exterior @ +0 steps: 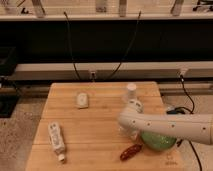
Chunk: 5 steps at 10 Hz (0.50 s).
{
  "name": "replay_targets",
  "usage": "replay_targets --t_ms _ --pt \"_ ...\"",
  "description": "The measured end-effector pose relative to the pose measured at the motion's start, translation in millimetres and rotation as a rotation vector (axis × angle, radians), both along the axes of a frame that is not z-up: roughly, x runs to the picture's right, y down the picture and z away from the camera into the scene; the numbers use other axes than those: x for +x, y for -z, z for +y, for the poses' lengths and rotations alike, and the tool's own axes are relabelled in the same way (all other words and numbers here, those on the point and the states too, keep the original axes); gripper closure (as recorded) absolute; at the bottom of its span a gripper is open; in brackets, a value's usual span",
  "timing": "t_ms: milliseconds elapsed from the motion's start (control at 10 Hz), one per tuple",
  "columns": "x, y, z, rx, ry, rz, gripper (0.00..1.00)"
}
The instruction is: Place the pepper on the white sponge
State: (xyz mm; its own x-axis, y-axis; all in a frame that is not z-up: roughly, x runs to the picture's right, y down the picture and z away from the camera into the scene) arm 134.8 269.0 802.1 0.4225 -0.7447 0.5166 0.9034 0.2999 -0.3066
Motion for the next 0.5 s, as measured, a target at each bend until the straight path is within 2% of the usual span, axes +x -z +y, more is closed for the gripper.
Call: replay_targets --t_ms 100,300,500 --pt "1.2 1.1 1.1 -0.002 0.000 0.002 0.20" --pt "0.8 1.6 2.9 -0.008 0.003 0.002 0.20" --pt "-12.5 17.2 -3.6 -0.006 0.011 -0.015 0.20"
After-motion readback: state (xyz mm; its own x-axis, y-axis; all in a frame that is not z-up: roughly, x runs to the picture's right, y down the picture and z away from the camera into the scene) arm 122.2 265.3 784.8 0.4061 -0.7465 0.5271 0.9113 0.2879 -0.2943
